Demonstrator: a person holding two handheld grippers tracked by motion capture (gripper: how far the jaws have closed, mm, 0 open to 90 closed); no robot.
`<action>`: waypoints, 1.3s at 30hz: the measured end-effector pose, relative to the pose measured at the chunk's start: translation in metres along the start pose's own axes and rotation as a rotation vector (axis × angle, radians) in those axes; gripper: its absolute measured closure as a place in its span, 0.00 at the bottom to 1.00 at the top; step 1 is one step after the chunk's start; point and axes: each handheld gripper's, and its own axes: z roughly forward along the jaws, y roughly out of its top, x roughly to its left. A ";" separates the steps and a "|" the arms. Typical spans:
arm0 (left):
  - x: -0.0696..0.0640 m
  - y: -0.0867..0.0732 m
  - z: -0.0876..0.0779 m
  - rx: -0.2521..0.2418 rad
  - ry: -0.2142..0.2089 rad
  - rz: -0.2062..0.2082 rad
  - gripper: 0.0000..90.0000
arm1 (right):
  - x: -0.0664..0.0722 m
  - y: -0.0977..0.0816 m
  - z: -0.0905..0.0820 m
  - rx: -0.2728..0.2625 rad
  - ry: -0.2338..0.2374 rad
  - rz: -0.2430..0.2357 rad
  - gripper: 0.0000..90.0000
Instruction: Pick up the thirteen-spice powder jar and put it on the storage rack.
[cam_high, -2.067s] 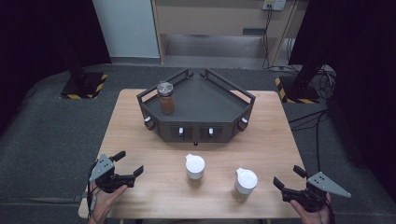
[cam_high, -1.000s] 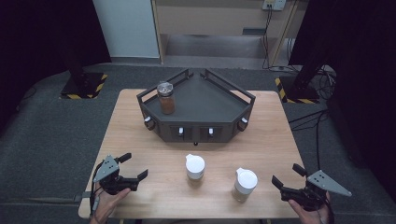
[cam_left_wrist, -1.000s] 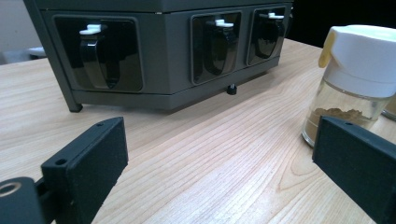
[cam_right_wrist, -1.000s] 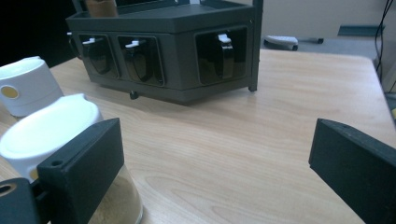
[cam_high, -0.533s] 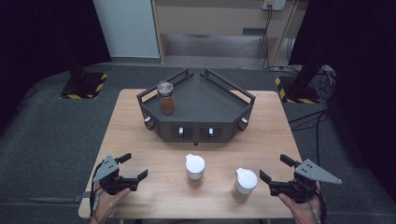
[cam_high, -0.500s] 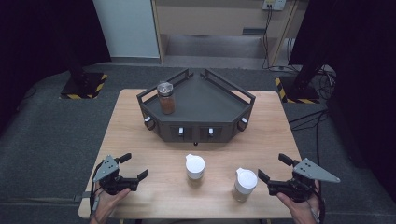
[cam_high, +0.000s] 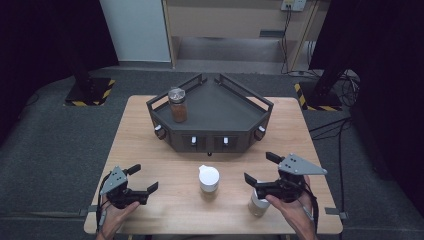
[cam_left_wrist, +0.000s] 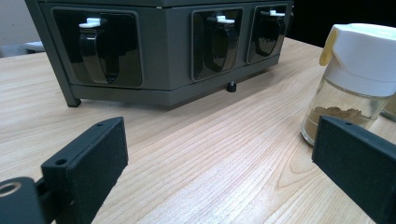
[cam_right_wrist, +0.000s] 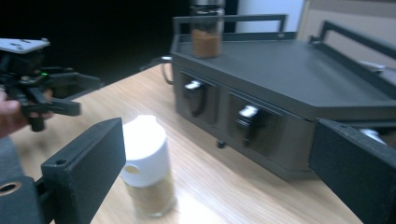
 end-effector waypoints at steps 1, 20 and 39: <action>0.000 0.000 0.000 0.001 -0.001 0.001 0.03 | 0.003 0.003 0.005 0.006 0.003 -0.007 0.05; 0.000 0.001 0.000 0.003 -0.001 0.002 0.03 | 0.027 0.020 0.063 0.085 0.102 -0.014 0.06; 0.000 0.001 0.000 0.004 -0.002 0.003 0.03 | 0.048 0.004 0.111 0.193 0.087 -0.016 0.09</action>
